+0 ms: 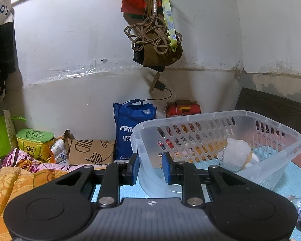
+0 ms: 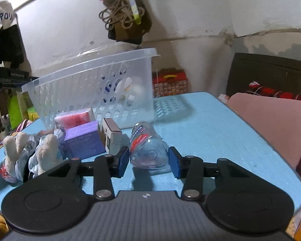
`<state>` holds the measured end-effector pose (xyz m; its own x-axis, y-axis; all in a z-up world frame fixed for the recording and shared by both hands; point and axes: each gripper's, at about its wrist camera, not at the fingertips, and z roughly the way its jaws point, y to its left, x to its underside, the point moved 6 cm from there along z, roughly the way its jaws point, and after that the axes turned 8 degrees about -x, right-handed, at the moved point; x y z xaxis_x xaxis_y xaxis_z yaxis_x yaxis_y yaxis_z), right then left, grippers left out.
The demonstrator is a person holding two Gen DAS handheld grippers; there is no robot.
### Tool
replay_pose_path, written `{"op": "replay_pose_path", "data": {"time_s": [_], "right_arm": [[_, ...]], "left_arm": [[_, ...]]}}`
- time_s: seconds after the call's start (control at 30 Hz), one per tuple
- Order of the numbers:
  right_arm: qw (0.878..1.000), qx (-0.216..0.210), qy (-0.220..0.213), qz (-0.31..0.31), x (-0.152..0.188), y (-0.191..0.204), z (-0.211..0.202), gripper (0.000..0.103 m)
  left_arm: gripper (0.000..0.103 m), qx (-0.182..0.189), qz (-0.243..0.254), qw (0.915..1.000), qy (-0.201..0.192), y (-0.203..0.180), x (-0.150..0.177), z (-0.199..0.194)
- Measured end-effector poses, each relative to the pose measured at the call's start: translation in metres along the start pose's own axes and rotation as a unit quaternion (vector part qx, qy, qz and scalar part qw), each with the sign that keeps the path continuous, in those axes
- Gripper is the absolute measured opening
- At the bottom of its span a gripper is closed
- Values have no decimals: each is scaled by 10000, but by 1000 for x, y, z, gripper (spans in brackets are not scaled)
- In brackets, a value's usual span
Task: Organize objects
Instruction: 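Grasp the clear plastic bottle with the right tool, then carry the bottle over the basket and release it with the right tool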
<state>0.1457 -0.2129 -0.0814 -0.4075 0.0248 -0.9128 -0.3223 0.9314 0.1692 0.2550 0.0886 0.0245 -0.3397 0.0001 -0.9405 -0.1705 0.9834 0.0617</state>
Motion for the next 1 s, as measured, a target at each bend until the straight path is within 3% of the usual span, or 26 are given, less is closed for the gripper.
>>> {"op": "replay_pose_path", "data": {"time_s": [0.5, 0.67, 0.73, 0.77, 0.8, 0.9, 1.0], "right_arm": [[9996, -71, -62, -282, 11, 12, -5, 48], [9998, -59, -74, -201, 11, 9, 5, 60], [9997, -38, -41, -226, 10, 11, 10, 61], [9996, -2, -19, -291, 10, 13, 12, 59], [9993, 19, 11, -382, 10, 15, 13, 44], [9984, 65, 27, -568, 9, 21, 12, 44], [9980, 135, -267, -553, -6, 20, -2, 44]], "left_arm": [[29, 15, -15, 10000, 6, 1, -1, 0], [29, 23, -28, 10000, 4, 2, -2, 0], [29, 21, -30, 10000, 3, 2, -2, 0], [29, 23, -34, 10000, 5, 2, -2, 1], [29, 25, -34, 10000, 5, 2, -2, 1], [29, 29, -37, 10000, 5, 2, -2, 1], [29, 33, -39, 10000, 5, 1, -3, 1]]}}
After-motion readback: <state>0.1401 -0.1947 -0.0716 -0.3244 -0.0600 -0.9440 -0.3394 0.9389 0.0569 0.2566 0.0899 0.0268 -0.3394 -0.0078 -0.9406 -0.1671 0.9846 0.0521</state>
